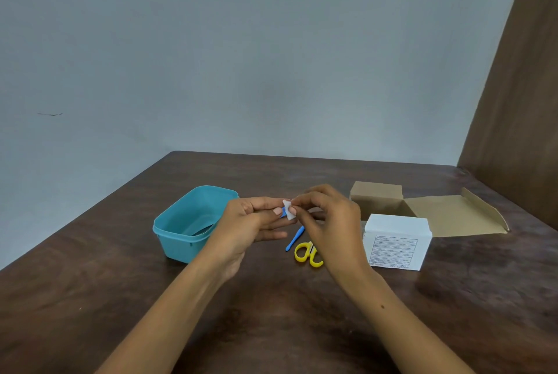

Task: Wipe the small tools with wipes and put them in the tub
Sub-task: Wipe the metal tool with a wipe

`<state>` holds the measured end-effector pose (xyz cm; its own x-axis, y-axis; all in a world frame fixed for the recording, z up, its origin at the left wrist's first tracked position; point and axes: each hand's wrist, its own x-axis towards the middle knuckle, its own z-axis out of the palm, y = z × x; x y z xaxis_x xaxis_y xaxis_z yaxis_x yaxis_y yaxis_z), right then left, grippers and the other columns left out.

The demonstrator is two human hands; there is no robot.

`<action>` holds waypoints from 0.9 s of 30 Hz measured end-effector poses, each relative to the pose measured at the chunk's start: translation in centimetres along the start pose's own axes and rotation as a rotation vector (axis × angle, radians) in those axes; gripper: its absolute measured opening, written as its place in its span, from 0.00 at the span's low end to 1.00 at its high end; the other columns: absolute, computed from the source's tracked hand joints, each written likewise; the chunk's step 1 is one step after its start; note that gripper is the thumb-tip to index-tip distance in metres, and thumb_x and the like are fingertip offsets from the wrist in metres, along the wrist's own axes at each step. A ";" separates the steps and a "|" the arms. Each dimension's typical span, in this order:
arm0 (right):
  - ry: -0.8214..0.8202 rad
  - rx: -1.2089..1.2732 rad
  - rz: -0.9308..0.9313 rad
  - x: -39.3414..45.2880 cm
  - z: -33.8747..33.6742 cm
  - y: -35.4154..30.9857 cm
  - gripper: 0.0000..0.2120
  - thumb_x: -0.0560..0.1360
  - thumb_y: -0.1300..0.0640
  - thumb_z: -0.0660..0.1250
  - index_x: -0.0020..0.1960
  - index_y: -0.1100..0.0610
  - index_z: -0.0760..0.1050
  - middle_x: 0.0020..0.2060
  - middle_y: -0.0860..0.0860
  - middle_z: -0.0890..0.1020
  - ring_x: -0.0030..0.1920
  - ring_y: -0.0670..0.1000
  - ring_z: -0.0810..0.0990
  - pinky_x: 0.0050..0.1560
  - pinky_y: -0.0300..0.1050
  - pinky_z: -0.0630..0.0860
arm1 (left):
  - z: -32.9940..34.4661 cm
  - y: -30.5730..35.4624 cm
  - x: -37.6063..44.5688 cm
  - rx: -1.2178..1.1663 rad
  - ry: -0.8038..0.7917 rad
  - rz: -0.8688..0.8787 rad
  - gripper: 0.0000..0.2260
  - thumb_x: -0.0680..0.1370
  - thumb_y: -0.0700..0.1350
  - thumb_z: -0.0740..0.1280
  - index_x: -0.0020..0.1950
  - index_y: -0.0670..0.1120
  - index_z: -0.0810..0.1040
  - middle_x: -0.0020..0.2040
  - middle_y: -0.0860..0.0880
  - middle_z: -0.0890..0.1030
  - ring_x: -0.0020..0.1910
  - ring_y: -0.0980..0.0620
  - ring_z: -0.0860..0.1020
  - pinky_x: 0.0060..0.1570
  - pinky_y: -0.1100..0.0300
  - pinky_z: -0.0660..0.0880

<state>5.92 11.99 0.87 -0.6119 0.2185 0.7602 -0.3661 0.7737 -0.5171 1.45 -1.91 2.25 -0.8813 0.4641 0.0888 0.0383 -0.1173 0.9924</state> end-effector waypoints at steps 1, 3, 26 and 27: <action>-0.016 0.002 -0.014 -0.2 0.1 -0.1 0.05 0.68 0.65 0.74 0.41 0.57 0.83 0.39 0.47 0.79 0.36 0.38 0.76 0.39 0.26 0.73 | 0.0 0.0 0.0 0.002 0.002 0.000 0.08 0.77 0.36 0.65 0.52 0.42 0.83 0.45 0.45 0.86 0.45 0.51 0.84 0.39 0.61 0.81; -0.045 -0.018 -0.039 -0.5 0.3 -0.3 0.05 0.68 0.66 0.74 0.42 0.57 0.83 0.40 0.49 0.80 0.36 0.41 0.76 0.39 0.28 0.74 | 0.0 -0.1 0.0 0.005 0.003 0.001 0.08 0.77 0.37 0.65 0.53 0.41 0.82 0.45 0.44 0.86 0.45 0.51 0.84 0.39 0.61 0.81; 0.041 0.117 0.153 -0.1 -0.1 -0.4 0.03 0.67 0.62 0.75 0.40 0.55 0.84 0.38 0.47 0.80 0.39 0.38 0.79 0.36 0.24 0.70 | 0.3 -0.5 -0.1 0.096 -0.060 0.149 0.10 0.77 0.36 0.65 0.57 0.42 0.80 0.49 0.46 0.85 0.49 0.53 0.84 0.40 0.62 0.81; 0.022 0.107 0.134 -0.2 0.0 -0.5 0.03 0.68 0.62 0.75 0.41 0.56 0.84 0.38 0.47 0.80 0.40 0.36 0.78 0.36 0.23 0.70 | 0.3 -0.5 -0.1 0.084 -0.047 0.149 0.11 0.76 0.35 0.66 0.57 0.42 0.80 0.49 0.45 0.85 0.49 0.52 0.84 0.39 0.62 0.81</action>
<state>6.20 11.54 0.94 -0.6450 0.3293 0.6896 -0.3560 0.6690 -0.6525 1.65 -1.60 1.81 -0.8399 0.4883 0.2370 0.2074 -0.1148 0.9715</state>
